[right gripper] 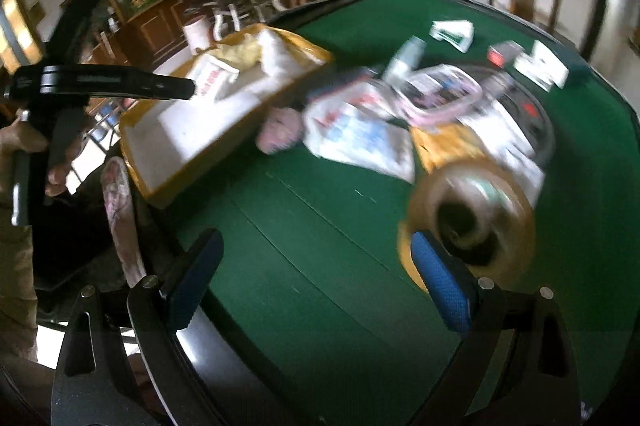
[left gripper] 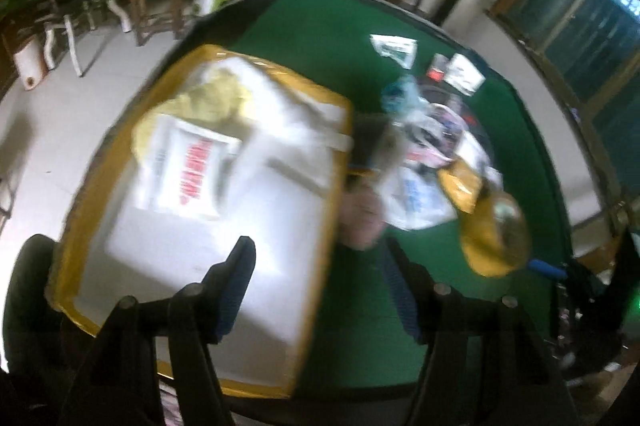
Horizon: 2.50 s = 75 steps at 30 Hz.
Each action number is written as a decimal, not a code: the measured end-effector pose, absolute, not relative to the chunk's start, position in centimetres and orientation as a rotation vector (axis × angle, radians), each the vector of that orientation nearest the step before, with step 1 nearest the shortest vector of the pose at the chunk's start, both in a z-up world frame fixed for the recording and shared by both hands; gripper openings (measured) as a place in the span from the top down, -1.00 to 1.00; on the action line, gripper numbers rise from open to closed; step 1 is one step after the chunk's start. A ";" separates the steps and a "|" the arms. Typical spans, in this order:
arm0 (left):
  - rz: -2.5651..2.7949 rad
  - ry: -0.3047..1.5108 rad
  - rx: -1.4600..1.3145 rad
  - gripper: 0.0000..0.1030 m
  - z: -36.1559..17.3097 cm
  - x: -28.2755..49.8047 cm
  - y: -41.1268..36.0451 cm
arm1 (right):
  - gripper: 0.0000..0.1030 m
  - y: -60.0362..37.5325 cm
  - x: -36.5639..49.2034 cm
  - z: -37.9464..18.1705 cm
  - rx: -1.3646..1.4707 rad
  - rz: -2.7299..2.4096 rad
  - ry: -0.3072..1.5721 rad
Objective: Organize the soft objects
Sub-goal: 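Withdraw the right gripper from the box back over the table, then grasp the white desiccant packet with the left gripper while the right grasps a white printed packet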
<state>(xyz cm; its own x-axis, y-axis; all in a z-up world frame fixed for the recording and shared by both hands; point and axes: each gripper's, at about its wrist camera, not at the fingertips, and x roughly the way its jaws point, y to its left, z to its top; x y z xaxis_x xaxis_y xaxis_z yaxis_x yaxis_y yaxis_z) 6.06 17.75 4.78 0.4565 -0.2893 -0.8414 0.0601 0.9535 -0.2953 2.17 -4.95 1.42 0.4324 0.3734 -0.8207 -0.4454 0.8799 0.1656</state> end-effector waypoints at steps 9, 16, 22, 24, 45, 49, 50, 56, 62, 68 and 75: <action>-0.338 1.125 -0.191 -0.31 3.8 4.3 12.6 | -0.86 -11.2 0.3 0.5 0.060 0.386 1.009; -0.343 1.192 -0.156 -0.31 1.5 4.7 10.2 | -0.86 -15.0 -0.7 -0.2 0.158 0.305 1.015; -0.339 1.194 -0.107 -0.31 1.4 6.0 8.1 | -0.85 -16.3 -1.2 -0.9 0.185 0.296 1.021; -0.334 1.199 -0.106 -0.31 1.4 6.7 7.8 | -0.85 -16.8 -1.3 -1.0 0.191 0.294 1.023; -0.616 1.212 0.483 -0.32 -1.2 14.5 -2.5 | -0.85 -20.1 -1.6 -1.3 0.247 0.249 1.028; -0.611 1.227 0.562 -0.32 -2.5 14.3 -2.7 | -0.85 -20.8 -1.4 -1.4 0.258 0.229 1.030; -0.601 1.225 0.561 -0.32 -2.7 14.5 -2.5 | -0.85 -20.9 -1.3 -1.4 0.261 0.226 1.033; -0.605 1.197 0.518 -0.18 -2.9 14.1 -1.8 | -0.85 -21.0 -0.7 -2.2 0.302 0.232 1.047; -0.566 1.145 0.437 0.16 -2.4 10.6 -0.4 | -0.85 -21.4 -0.3 -2.1 0.305 0.211 1.059; -0.543 1.222 0.285 0.16 -2.4 5.3 2.0 | -0.85 -23.2 2.3 -0.8 0.358 0.205 1.060; -0.524 1.233 0.250 0.15 -2.3 1.4 2.7 | -0.54 -23.2 10.9 -1.3 0.410 0.228 1.146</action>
<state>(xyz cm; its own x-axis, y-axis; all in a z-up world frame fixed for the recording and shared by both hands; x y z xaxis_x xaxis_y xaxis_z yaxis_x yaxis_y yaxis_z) 1.40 2.74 -2.26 0.2327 -0.2446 -0.9413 0.5079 0.8560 -0.0969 10.87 -23.25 -1.27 0.4000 0.3805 -0.8338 0.0320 0.9034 0.4276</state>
